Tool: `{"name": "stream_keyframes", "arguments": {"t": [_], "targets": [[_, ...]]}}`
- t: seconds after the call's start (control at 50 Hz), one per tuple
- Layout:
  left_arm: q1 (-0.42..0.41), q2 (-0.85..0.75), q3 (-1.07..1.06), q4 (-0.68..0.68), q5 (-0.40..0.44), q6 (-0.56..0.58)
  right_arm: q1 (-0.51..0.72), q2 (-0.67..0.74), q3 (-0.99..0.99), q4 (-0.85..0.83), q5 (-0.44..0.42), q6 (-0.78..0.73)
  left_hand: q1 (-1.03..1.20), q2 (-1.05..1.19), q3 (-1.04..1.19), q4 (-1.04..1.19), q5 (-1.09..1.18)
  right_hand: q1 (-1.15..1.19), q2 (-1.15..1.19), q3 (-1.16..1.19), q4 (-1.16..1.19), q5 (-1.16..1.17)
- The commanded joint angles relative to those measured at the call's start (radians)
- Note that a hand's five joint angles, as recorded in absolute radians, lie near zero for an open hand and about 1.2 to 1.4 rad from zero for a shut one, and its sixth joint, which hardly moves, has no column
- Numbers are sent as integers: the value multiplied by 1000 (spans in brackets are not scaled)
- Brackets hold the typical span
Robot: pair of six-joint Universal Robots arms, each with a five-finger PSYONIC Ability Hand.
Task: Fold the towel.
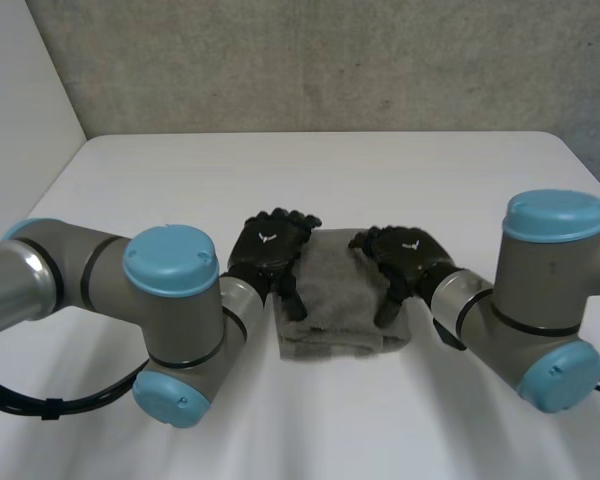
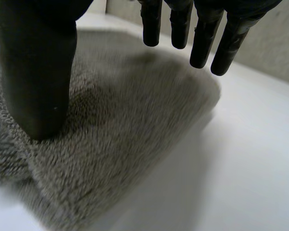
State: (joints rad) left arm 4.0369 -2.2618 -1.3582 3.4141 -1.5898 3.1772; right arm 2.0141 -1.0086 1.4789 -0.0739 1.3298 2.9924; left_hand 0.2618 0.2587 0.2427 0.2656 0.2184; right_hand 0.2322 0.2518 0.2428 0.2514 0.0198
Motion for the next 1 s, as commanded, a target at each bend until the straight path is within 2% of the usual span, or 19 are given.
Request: {"name": "stream_keyframes", "arguments": {"t": [0.02,0.1,0.14,0.2,0.24,0.26,0.3,0.32,0.4,0.46,0.62,1.0], "targets": [[5,-4,4,-50,-10,1,5,73,-52,75,14,-23,-69,-66,-50,-73,-200,-58,-77,-68,-77,-20],[5,53,4,-69,-12,0,5,10,-45,75,28,-23,-69,-66,-50,-73,-200,-58,-77,-68,-77,-20],[7,128,-10,-85,-13,1,-2,-105,-26,74,48,-23,-72,-69,-53,-76,-203,-58,-77,-68,-77,-20],[8,162,-18,-93,-15,1,-5,-159,-14,71,60,-21,-72,-69,-53,-76,-203,-58,-77,-68,-77,-20],[14,232,-42,-111,-30,0,-6,-255,1,63,109,-10,-75,-72,-56,-78,-206,-58,-77,-68,-77,-20],[14,232,-42,-111,-30,0,-6,-255,1,63,109,-10,-75,-72,-56,-78,-206,-58,-77,-68,-77,-20],[33,312,-67,-136,-74,3,-8,-342,11,62,193,-12,-81,-77,-61,-84,-212,-58,-77,-68,-77,-20],[33,312,-67,-136,-75,3,-8,-343,11,62,193,-12,-81,-77,-62,-84,-212,-58,-77,-68,-77,-20],[83,430,-96,-176,-119,4,-15,-436,11,59,297,-18,-86,-83,-67,-90,-218,-58,-77,-68,-77,-20],[126,496,-113,-213,-119,4,-26,-490,11,60,322,-21,-86,-83,-67,-90,-218,-58,-77,-68,-77,-20],[194,591,-154,-286,-114,1,-41,-539,26,72,331,-23,-86,-83,-67,-90,-218,-58,-77,-68,-77,-20],[197,640,-212,-262,-113,-2,-64,-538,61,69,313,-16,-84,-80,-64,-87,-215,-58,-77,-68,-77,-20]]}}
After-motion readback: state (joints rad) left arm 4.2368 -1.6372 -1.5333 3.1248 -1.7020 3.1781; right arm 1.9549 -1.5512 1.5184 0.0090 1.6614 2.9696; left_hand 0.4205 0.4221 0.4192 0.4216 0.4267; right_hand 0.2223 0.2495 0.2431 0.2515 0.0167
